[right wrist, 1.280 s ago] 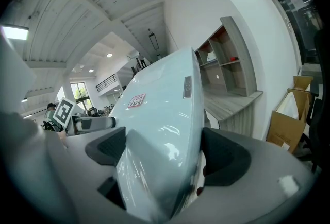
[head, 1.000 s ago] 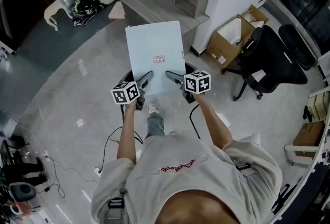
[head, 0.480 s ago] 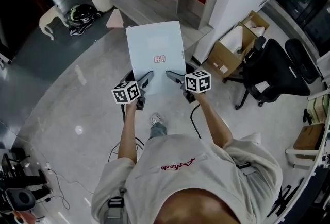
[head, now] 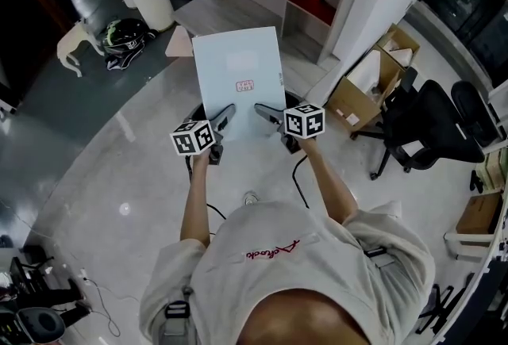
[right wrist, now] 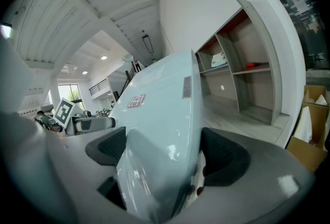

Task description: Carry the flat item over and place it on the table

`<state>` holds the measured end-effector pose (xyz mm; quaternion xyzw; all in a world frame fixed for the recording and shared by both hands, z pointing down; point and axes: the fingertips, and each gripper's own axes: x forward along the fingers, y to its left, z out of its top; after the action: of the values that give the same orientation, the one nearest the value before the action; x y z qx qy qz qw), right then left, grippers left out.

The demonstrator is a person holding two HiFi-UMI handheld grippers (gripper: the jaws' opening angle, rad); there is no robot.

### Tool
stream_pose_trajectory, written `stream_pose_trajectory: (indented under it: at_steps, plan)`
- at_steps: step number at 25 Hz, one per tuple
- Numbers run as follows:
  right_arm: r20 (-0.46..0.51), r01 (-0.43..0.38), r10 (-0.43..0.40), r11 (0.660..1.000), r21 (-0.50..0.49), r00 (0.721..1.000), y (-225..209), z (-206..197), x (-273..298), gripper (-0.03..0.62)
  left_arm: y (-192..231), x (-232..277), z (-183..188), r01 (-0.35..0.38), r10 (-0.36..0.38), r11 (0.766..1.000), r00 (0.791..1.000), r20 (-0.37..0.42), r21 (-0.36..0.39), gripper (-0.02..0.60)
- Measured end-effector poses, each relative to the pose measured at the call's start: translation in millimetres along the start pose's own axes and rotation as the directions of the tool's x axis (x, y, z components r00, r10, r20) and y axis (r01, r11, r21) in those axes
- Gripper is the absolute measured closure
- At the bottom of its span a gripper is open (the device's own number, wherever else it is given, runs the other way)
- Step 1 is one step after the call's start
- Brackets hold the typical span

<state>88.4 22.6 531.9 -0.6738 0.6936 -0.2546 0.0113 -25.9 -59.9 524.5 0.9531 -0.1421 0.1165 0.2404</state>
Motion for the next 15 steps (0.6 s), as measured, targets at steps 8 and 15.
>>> stream_pose_trajectory:
  at_steps: [8, 15]
  plan:
    - [0.042, 0.009, -0.008, 1.000, -0.015, 0.999, -12, 45, 73, 0.117, 60, 35, 54, 0.019, -0.019, 0.999, 1.000, 0.020, 0.029, 0.117]
    - [0.038, 0.034, -0.034, 0.999, -0.002, 0.999, -17, 47, 107, 0.118, 93, 51, 61, 0.041, -0.041, 0.999, 0.999, 0.004, 0.019, 0.117]
